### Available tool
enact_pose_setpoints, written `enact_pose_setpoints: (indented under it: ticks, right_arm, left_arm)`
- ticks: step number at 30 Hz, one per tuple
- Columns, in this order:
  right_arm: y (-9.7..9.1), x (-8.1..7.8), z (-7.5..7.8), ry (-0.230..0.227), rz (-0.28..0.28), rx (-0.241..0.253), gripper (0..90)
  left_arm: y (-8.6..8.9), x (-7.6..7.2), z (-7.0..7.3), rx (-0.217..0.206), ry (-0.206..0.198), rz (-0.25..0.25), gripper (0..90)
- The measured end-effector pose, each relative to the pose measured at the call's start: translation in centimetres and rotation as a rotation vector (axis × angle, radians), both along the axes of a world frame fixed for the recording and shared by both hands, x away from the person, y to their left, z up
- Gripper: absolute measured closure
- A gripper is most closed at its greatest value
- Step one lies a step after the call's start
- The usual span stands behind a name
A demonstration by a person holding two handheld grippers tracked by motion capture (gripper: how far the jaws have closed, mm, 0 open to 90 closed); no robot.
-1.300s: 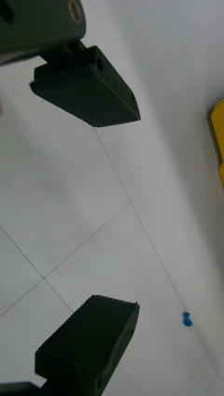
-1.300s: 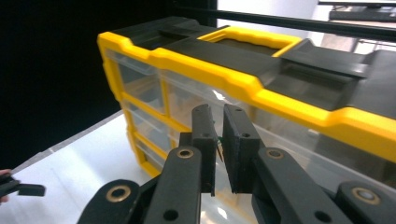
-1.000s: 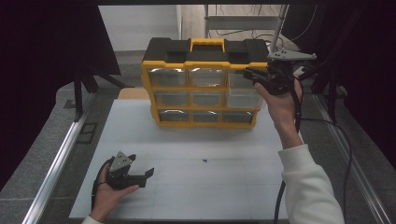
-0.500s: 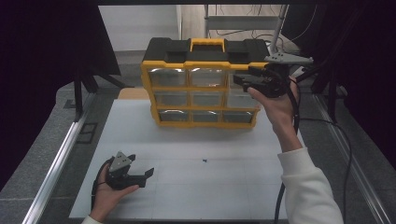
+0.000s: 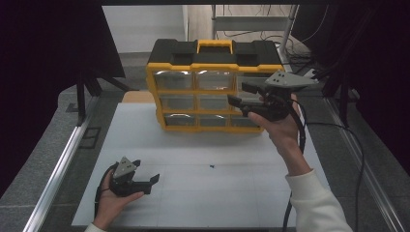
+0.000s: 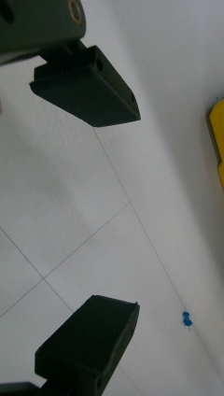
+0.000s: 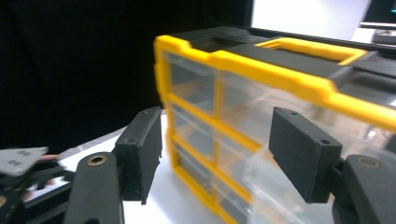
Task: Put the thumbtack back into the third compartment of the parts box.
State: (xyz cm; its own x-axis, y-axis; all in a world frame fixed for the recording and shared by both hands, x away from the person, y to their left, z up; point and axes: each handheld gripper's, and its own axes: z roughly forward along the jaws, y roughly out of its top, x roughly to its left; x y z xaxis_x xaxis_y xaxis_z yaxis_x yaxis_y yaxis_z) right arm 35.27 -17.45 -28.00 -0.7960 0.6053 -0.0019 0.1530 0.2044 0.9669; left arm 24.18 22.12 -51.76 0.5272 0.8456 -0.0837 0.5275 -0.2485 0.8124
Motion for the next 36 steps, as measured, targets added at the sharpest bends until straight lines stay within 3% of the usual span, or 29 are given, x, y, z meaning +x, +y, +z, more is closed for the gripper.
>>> enact_pose_setpoints:
  ticks: [10,16,24,32,36]
  right_arm:
    - [1.0,-2.9,-2.3,0.014,0.082,-0.006,34.5]
    - [1.7,-3.6,-4.4,0.036,0.116,-0.026,34.4]
    - [2.0,-3.5,-7.2,0.089,0.102,-0.06,34.1]
    - [2.5,-3.0,-10.2,0.132,0.078,-0.124,33.7]
    - [2.7,-2.9,-11.3,0.152,0.091,-0.141,33.6]
  left_arm:
    - [-0.1,0.0,0.0,0.003,-0.005,-0.003,9.4]
    - [-0.1,0.0,0.0,0.0,-0.004,-0.001,9.4]
    - [-0.1,0.0,0.0,0.003,-0.006,-0.002,9.4]
    - [-0.1,0.0,0.0,0.002,-0.008,0.001,9.4]
    - [-0.1,-0.1,0.0,0.001,-0.008,0.0,9.3]
